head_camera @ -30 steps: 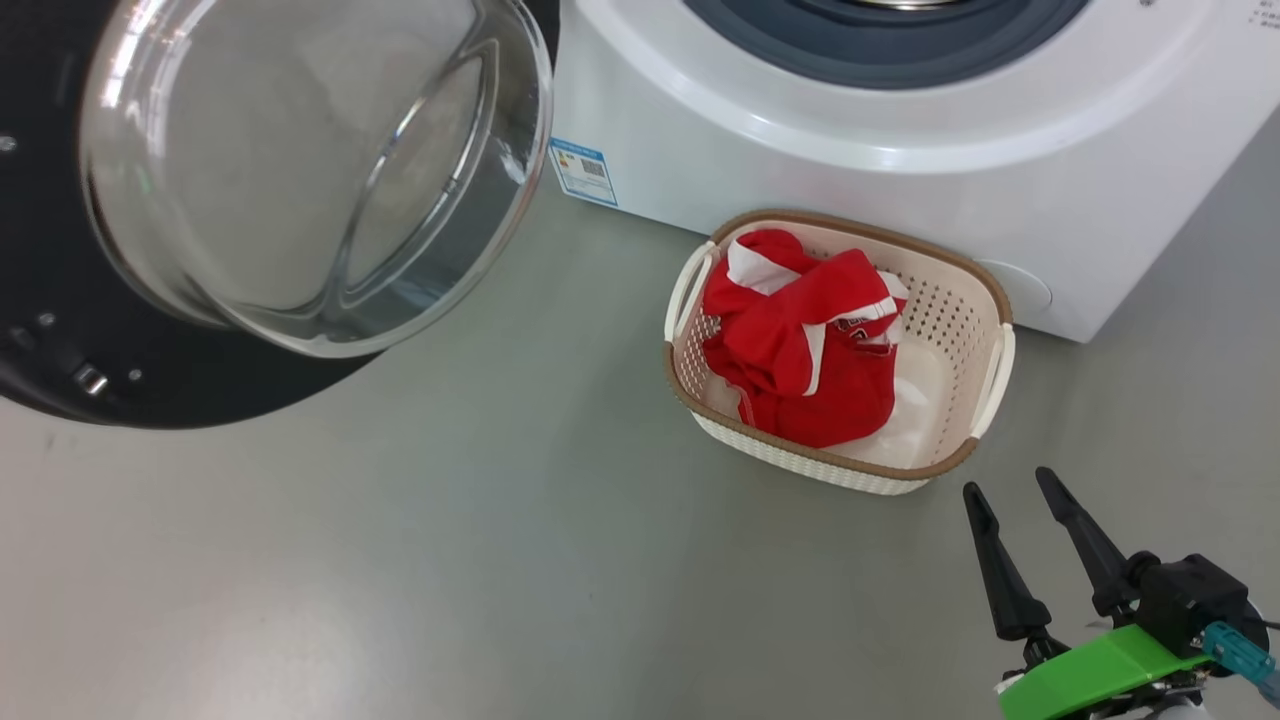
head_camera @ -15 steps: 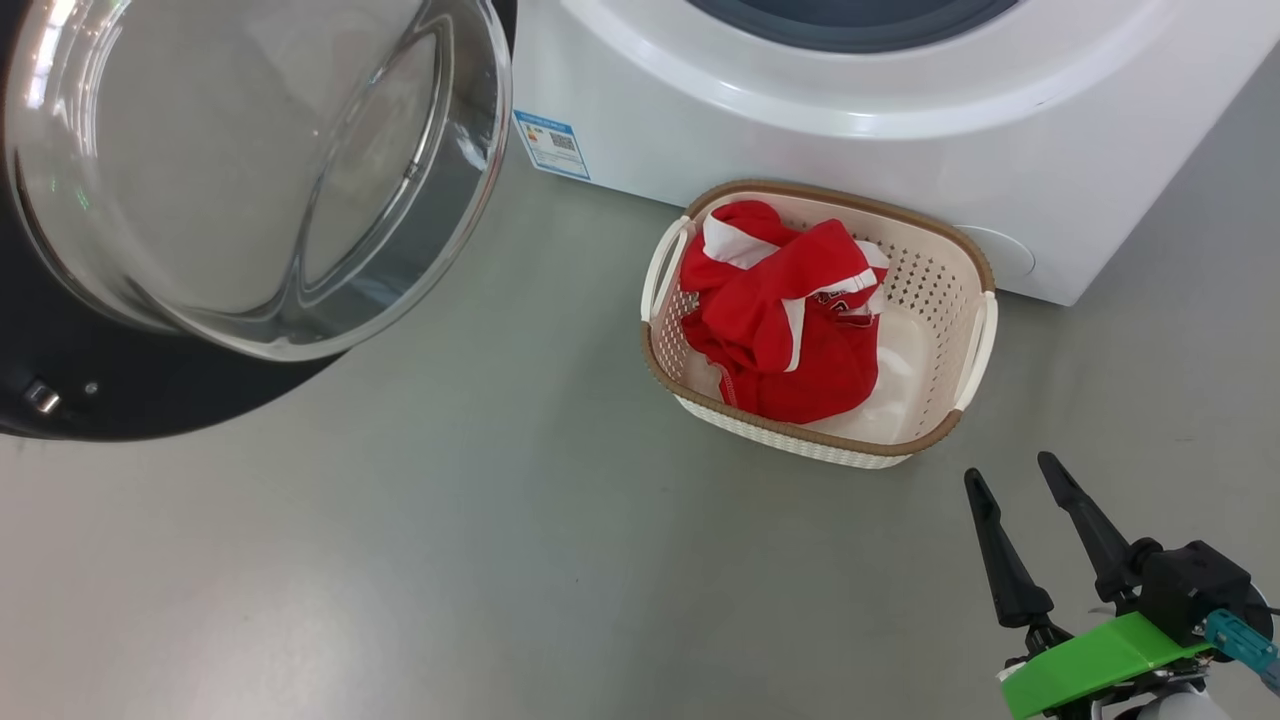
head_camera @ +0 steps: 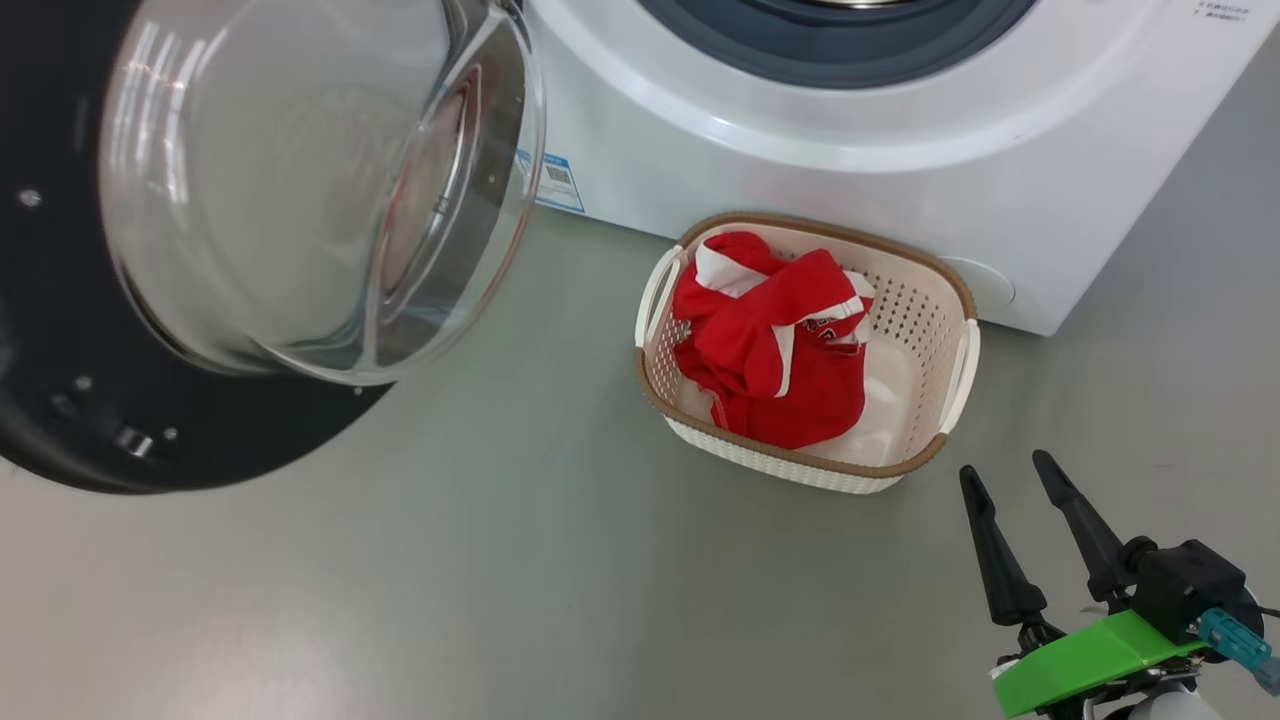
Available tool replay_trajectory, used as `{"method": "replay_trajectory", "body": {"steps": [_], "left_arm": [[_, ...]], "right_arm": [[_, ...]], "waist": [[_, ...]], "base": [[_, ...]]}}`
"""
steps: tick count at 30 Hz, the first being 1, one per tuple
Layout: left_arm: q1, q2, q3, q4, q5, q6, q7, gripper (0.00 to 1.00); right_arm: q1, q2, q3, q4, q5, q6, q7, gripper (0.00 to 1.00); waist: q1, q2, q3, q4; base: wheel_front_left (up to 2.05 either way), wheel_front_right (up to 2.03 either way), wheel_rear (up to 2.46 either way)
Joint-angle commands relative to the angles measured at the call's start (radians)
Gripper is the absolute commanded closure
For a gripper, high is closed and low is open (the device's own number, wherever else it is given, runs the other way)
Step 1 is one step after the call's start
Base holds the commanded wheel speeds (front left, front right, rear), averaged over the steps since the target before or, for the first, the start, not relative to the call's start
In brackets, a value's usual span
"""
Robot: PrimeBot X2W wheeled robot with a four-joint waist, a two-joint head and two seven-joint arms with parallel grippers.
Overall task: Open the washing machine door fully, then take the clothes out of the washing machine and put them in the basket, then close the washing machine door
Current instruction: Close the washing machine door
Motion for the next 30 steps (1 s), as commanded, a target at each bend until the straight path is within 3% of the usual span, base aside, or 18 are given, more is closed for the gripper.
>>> {"method": "replay_trajectory", "body": {"steps": [1, 19, 30], "left_arm": [[0.005, 0.052, 0.015, -0.051, -0.019, -0.007, 0.012, 1.00], [0.132, 0.089, -0.112, -0.445, -0.076, -0.007, 0.014, 1.00], [0.114, 0.078, -0.218, -0.581, -0.054, -0.007, -0.013, 1.00]], "right_arm": [[-0.009, -0.002, 0.023, -0.018, -0.009, 0.007, -0.006, 0.00], [0.033, 0.027, 0.027, -0.018, 0.006, 0.007, -0.006, 0.00], [0.031, 0.041, 0.021, -0.024, 0.007, 0.007, -0.006, 0.00]], "waist": [[0.0000, 0.0000, -0.014, -0.001], [0.0000, 0.0000, -0.090, -0.048], [0.0000, 0.0000, -0.087, -0.116]], "base": [[0.00, 0.00, 0.00], [0.00, 0.00, 0.00], [0.00, 0.00, 0.00]]}}
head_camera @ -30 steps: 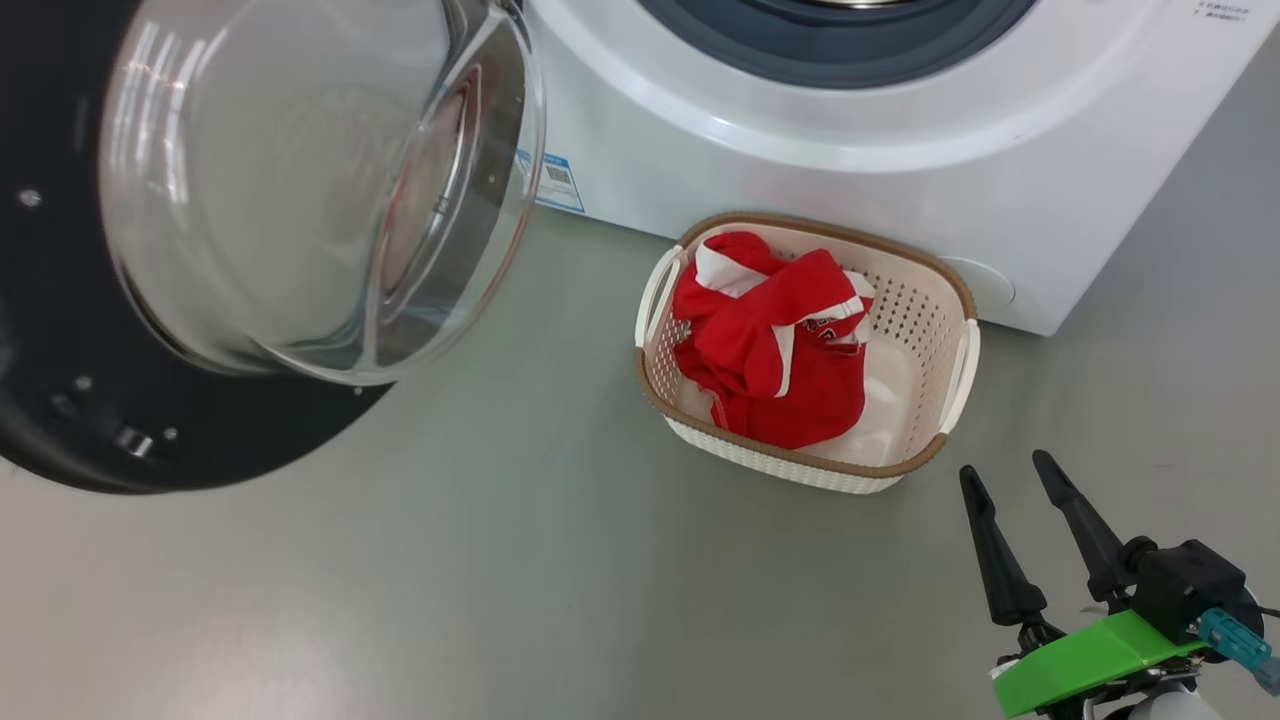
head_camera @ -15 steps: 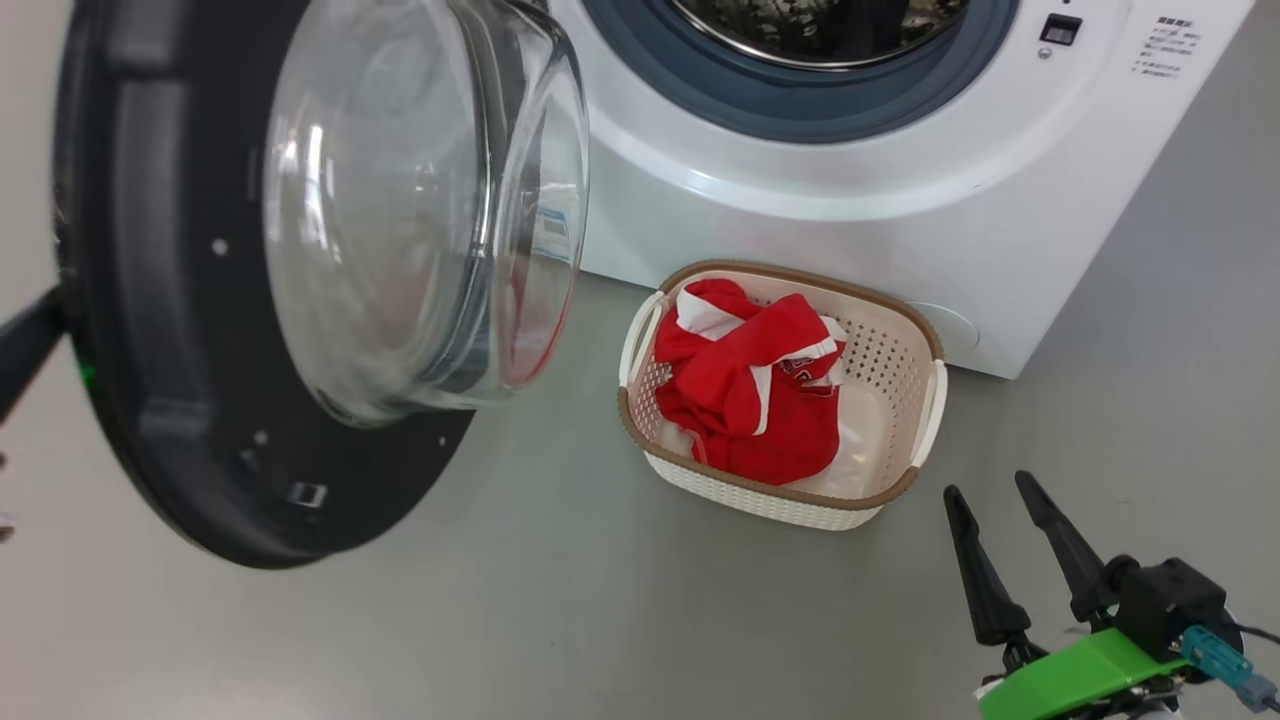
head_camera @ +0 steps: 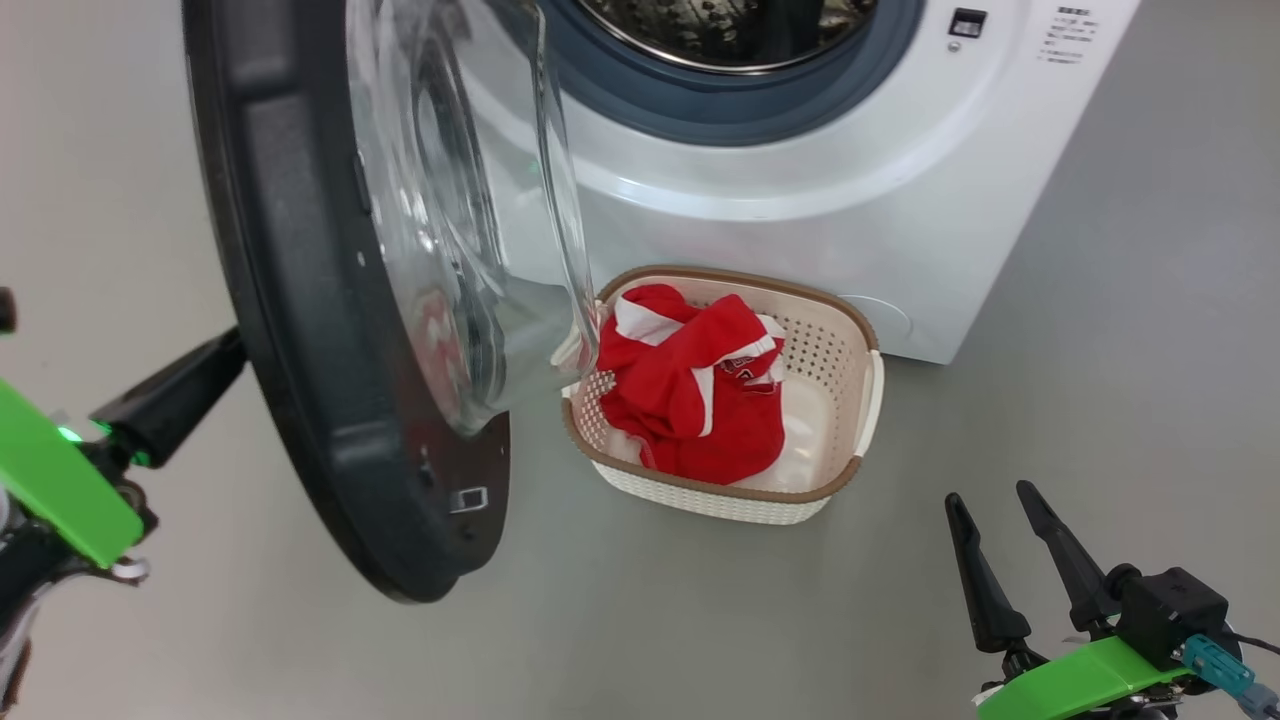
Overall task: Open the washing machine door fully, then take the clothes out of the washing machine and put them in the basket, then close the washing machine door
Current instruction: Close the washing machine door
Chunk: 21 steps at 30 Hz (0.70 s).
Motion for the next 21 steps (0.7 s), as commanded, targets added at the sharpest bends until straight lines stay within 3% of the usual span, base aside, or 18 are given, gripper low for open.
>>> {"method": "replay_trajectory", "body": {"steps": [1, 12, 21], "left_arm": [[-0.047, 0.039, 0.038, -0.032, 0.005, -0.007, -0.008, 1.00], [-0.166, -0.013, -0.084, -0.066, 0.025, -0.007, -0.086, 1.00], [-0.218, -0.049, -0.155, -0.049, 0.030, -0.007, -0.144, 1.00]], "right_arm": [[-0.010, -0.002, 0.022, -0.027, 0.001, 0.007, -0.006, 0.00], [-0.024, 0.015, 0.005, -0.037, 0.001, 0.007, -0.006, 0.00], [-0.032, 0.022, -0.007, -0.038, -0.002, 0.007, -0.006, 0.00]], "waist": [[0.0000, -0.0001, 0.005, -0.018], [0.0000, -0.0001, 0.032, -0.111], [0.0000, -0.0001, 0.036, -0.132]], "base": [[0.00, 0.00, 0.00], [0.00, 0.00, 0.00], [0.00, 0.00, 0.00]]}}
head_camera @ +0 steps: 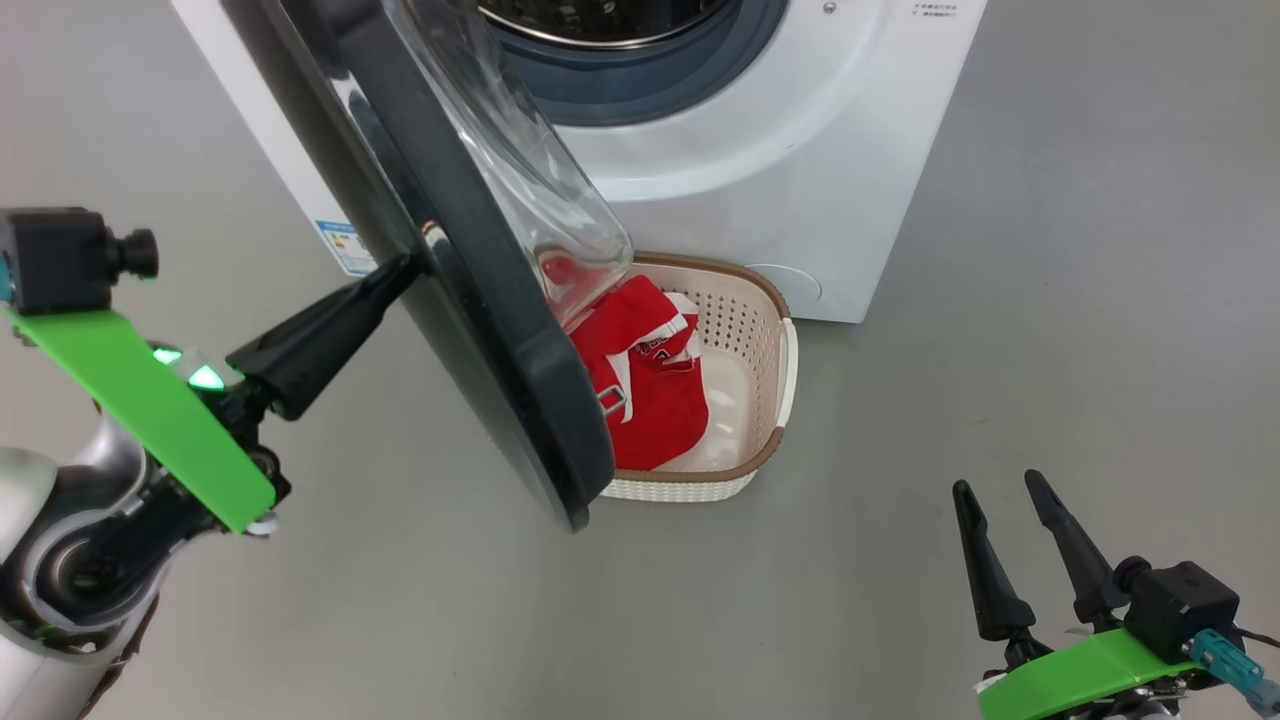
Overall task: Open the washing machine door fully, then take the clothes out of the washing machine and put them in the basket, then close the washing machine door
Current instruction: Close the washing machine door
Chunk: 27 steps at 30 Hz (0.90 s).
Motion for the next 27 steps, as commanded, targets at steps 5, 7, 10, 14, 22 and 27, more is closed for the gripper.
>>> {"method": "replay_trajectory", "body": {"steps": [5, 7, 10, 14, 22, 27], "left_arm": [[-0.023, 0.060, 0.034, 0.006, -0.005, -0.007, -0.059, 1.00], [-0.006, 0.066, 0.032, 0.013, -0.009, -0.007, -0.082, 1.00], [0.029, 0.074, 0.026, 0.031, -0.005, -0.007, -0.124, 1.00], [0.087, 0.076, 0.026, 0.066, -0.015, -0.007, -0.187, 1.00], [0.204, 0.084, -0.003, 0.136, 0.005, -0.007, -0.296, 0.84], [0.277, 0.065, -0.025, 0.178, -0.010, -0.007, -0.364, 0.56]], "right_arm": [[-0.024, 0.000, 0.016, -0.027, -0.003, 0.007, -0.006, 0.00], [-0.020, 0.000, 0.014, -0.027, -0.003, 0.007, -0.006, 0.00], [-0.015, -0.002, 0.017, -0.026, -0.004, 0.007, -0.006, 0.00], [-0.009, -0.006, 0.028, -0.024, -0.006, 0.007, -0.006, 0.00], [0.009, -0.018, 0.037, -0.018, -0.001, 0.007, -0.006, 0.00], [0.026, -0.025, 0.040, -0.019, 0.003, 0.007, -0.006, 0.00]], "waist": [[0.0000, 0.0000, -0.011, 0.007], [0.0000, 0.0000, -0.018, 0.016], [0.0000, 0.0000, -0.029, 0.033], [0.0000, 0.0000, -0.048, 0.053], [0.0000, 0.0000, -0.088, 0.087], [0.0000, 0.0000, -0.107, 0.107]], "base": [[0.00, 0.00, 0.00], [0.00, 0.00, 0.00], [0.00, 0.00, 0.00], [0.00, 0.00, 0.00], [0.00, 0.00, 0.00], [0.00, 0.00, 0.00]]}}
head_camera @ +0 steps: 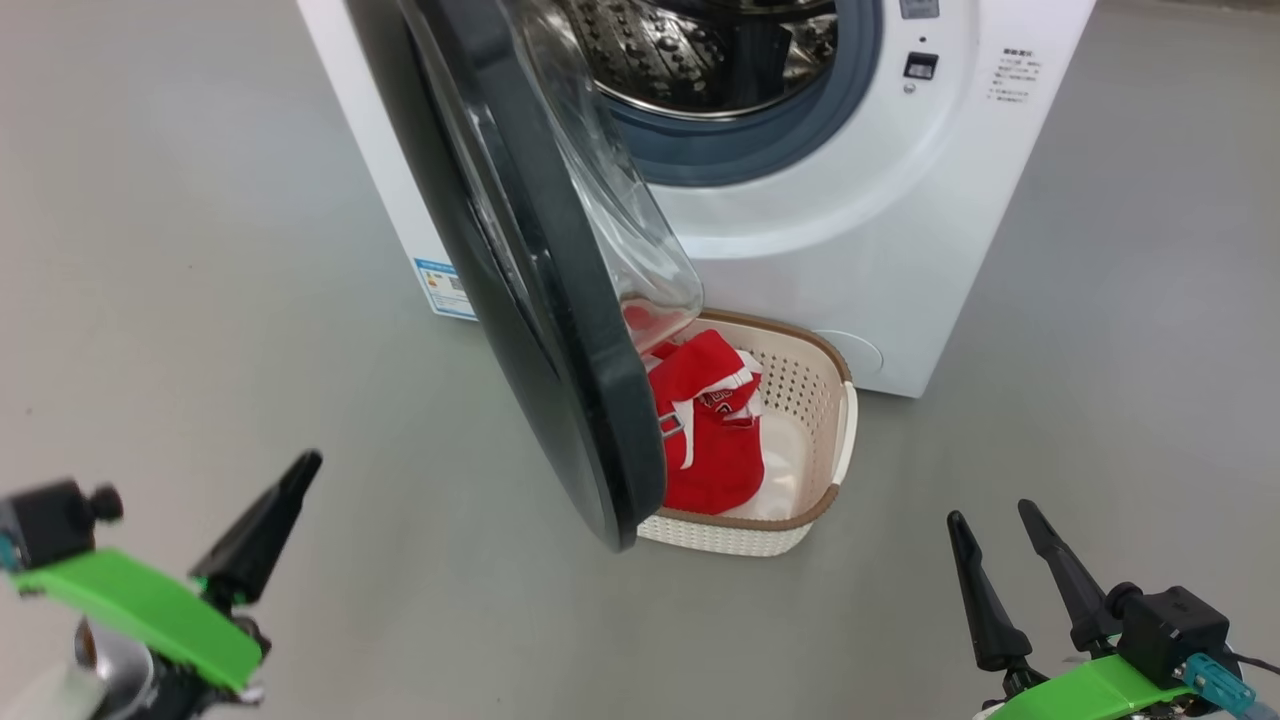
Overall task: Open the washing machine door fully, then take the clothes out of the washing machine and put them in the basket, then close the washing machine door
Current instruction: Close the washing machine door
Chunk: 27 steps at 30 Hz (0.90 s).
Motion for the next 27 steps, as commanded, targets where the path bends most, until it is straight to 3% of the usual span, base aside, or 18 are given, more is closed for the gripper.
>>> {"method": "replay_trajectory", "body": {"steps": [1, 5, 7, 17, 27], "left_arm": [[-0.005, 0.038, 0.036, 0.000, -0.002, -0.006, -0.022, 0.52], [0.051, 0.023, 0.025, 0.041, -0.016, -0.006, -0.069, 0.10], [0.074, 0.012, 0.025, 0.058, -0.031, -0.006, -0.085, 0.00], [0.166, -0.070, 0.081, 0.166, 0.027, -0.006, -0.138, 0.00], [0.254, -0.224, 0.309, 0.233, 0.324, -0.006, -0.139, 0.00]], "right_arm": [[-0.004, -0.014, 0.022, -0.022, 0.004, 0.007, -0.006, 0.00], [0.010, -0.015, 0.019, -0.025, 0.004, 0.007, -0.006, 0.00], [0.015, -0.015, 0.017, -0.025, 0.005, 0.007, -0.006, 0.00], [0.030, -0.019, -0.001, -0.029, 0.007, 0.007, -0.006, 0.00], [0.040, -0.021, -0.042, -0.036, 0.006, 0.007, -0.006, 0.00]], "waist": [[0.0000, 0.0000, -0.013, 0.012], [0.0000, 0.0000, -0.021, 0.022], [0.0000, 0.0000, -0.023, 0.025], [0.0000, 0.0000, -0.021, 0.017], [0.0000, 0.0000, -0.018, 0.000]], "base": [[0.00, 0.00, 0.00], [0.00, 0.00, 0.00], [0.00, 0.00, 0.00], [0.00, 0.00, 0.00], [0.00, 0.00, 0.00]]}}
